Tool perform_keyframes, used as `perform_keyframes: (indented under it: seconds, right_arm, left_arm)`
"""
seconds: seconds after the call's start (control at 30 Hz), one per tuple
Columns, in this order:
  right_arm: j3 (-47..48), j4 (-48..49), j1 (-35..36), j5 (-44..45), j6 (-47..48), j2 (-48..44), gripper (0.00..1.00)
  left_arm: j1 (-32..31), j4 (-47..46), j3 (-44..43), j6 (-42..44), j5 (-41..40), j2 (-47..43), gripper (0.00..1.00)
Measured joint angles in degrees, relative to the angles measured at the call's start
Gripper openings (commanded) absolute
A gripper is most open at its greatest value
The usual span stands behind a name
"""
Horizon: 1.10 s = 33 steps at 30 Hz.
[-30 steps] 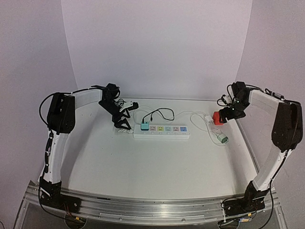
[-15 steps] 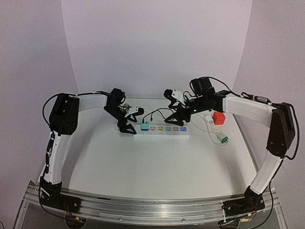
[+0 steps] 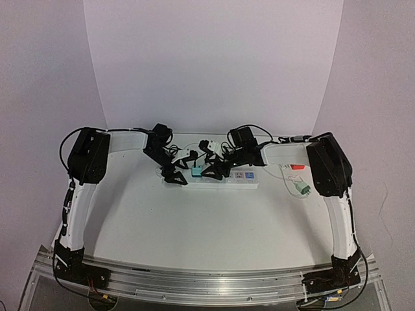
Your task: Pull the plug off the socket
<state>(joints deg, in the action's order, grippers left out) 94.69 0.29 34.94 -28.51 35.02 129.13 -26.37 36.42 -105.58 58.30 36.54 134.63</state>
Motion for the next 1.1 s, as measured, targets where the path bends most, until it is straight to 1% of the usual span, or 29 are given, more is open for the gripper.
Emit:
perform_keyframes:
  seconds: [0.23,0.33,0.4,0.63,0.77,0.8,0.97,1.1]
  right_arm:
    - [6.33,2.32,0.69,0.0,-0.58,6.12,0.64]
    - [7.53,2.49,0.88,-0.03,-0.64,8.18,0.6]
    - [8.36,2.5,0.94,-0.06,-0.72,9.52,0.55]
    - [10.65,3.07,1.12,-0.63,-1.16,11.39,0.27]
    - [10.67,2.65,1.08,-1.77,-0.51,11.39,0.03]
    - [10.67,2.63,0.96,-2.22,-0.39,11.39,0.0]
    - [10.67,2.67,0.83,-3.0,0.12,11.39,0.0]
    - [10.66,2.98,0.83,-3.07,-0.4,11.39,0.0]
  left_arm:
    - [0.01,-1.56,0.72,-0.09,0.9,0.0,0.79]
    - [0.0,-2.06,0.8,-0.16,0.98,0.0,0.78]
    - [0.01,-2.54,1.07,-0.24,1.12,0.0,0.77]
    - [0.15,-4.43,1.86,-0.6,2.19,0.0,0.76]
    - [0.18,-5.32,2.23,-0.64,2.51,0.0,0.76]
    - [0.2,-5.42,2.23,-0.5,2.53,0.0,0.76]
    - [0.13,-5.59,2.27,0.22,2.49,0.0,0.74]
    - [0.04,-5.74,2.45,0.39,2.3,-0.06,0.62]
